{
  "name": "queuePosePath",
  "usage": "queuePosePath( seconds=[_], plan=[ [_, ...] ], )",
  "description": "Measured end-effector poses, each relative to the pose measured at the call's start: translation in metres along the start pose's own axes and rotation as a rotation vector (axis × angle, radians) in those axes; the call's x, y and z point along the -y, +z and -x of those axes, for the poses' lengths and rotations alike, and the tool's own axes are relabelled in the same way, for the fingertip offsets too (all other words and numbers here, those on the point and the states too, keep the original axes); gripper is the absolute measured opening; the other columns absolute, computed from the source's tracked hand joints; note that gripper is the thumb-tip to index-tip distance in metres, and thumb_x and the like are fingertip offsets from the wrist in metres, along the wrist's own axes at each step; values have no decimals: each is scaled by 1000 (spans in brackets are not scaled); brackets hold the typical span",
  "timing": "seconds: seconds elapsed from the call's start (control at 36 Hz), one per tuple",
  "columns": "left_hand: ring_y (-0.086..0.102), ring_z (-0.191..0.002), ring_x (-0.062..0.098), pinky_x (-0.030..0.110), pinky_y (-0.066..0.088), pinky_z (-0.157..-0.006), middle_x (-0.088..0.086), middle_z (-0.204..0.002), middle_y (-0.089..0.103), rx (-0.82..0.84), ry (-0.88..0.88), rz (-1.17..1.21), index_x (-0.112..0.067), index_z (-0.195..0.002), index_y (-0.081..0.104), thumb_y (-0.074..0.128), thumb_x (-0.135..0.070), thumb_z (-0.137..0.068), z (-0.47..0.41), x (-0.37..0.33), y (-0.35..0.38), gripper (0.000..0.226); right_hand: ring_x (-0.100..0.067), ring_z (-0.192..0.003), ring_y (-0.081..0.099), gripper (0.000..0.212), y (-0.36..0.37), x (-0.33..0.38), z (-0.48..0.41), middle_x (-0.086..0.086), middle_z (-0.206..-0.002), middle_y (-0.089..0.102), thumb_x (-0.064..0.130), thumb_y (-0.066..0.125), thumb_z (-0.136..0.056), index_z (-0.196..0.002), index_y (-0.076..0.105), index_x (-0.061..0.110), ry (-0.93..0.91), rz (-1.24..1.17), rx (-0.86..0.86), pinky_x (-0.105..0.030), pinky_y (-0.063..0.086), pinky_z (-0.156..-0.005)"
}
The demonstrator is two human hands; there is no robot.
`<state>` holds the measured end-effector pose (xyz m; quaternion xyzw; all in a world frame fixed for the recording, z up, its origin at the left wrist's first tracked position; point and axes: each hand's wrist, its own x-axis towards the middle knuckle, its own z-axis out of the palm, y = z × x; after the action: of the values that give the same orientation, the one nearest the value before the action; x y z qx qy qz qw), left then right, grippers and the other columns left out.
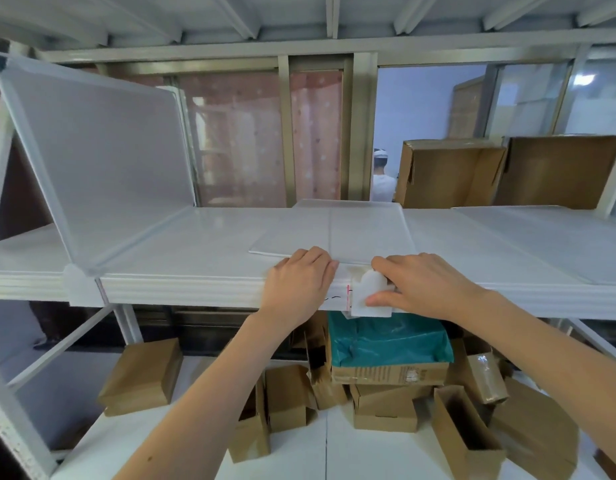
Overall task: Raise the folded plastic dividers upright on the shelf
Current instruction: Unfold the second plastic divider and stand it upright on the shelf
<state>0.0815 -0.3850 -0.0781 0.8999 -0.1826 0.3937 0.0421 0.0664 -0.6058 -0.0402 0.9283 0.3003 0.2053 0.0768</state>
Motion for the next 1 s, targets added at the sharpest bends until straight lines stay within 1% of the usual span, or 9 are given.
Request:
queuePosePath(
  seconds=[0.11, 0.28, 0.36, 0.5, 0.64, 0.78, 0.86, 0.92, 1.0],
  plan=[
    [60, -88, 13, 29, 51, -66, -8, -97, 62, -2, -5, -16, -21, -101, 61, 30, -36, -101, 0, 0, 1, 35, -11, -75, 54, 50, 0, 0, 0, 7, -104, 63, 72, 38, -85, -112, 40, 30, -15, 15, -16, -23, 42, -61],
    [60, -88, 15, 30, 51, -66, -7, -97, 62, 16, -20, -33, -20, -100, 61, 28, -36, -101, -1, -2, 0, 38, -14, -85, 60, 54, 1, 2, -1, 5, -111, 63, 72, 37, -86, -118, 40, 28, -7, 41, -27, -27, 50, -68],
    [60, -91, 15, 31, 51, -68, -6, -100, 62, 39, -33, -17, -20, -103, 61, 27, -37, -101, -1, -2, -2, 38, -15, -87, 61, 54, 1, 4, -1, 6, -113, 63, 72, 36, -87, -120, 40, 28, 0, 40, -33, -26, 49, -68],
    [58, -96, 15, 32, 50, -74, -6, -104, 60, 85, -56, 15, -20, -106, 60, 25, -38, -101, -2, -3, -2, 39, -18, -81, 62, 55, 5, 5, -1, 6, -107, 64, 74, 31, -86, -115, 40, 28, -8, 65, -92, -32, 52, -66],
    [55, -98, 14, 31, 46, -76, -8, -108, 58, 135, -88, 63, -21, -107, 60, 27, -37, -102, -4, -1, -1, 37, -18, -76, 61, 53, 2, 12, -4, 4, -100, 65, 72, 33, -87, -110, 42, 25, -10, 58, -99, -32, 51, -65],
    [53, -103, 14, 33, 48, -83, -6, -114, 57, 222, -73, 155, -18, -107, 61, 34, -28, -101, -1, 3, -10, 30, -22, -80, 61, 58, -1, 40, -27, 0, -101, 67, 70, 39, -88, -121, 46, 22, -67, 18, -130, -30, 35, -61],
    [52, -105, 14, 33, 47, -87, -4, -116, 57, 256, -76, 208, -17, -110, 62, 33, -27, -101, -5, 4, -17, 32, -18, -75, 56, 57, -4, 39, -30, 2, -100, 67, 70, 39, -88, -121, 46, 24, -61, 17, -150, -30, 33, -60],
    [53, -105, 15, 34, 47, -88, -3, -116, 58, 265, -97, 234, -16, -109, 63, 34, -25, -101, -7, 4, -18, 32, -17, -70, 52, 57, -5, 41, -31, 3, -95, 67, 71, 39, -87, -117, 47, 23, -59, 41, -167, -31, 37, -62],
    [56, -100, 18, 35, 47, -87, 1, -111, 59, 297, -129, 282, -14, -102, 65, 35, -21, -100, -7, 5, -18, 31, -20, -76, 59, 56, 0, 43, -32, 2, -91, 68, 72, 38, -87, -112, 49, 22, -92, 80, -191, -33, 40, -74]
  ],
)
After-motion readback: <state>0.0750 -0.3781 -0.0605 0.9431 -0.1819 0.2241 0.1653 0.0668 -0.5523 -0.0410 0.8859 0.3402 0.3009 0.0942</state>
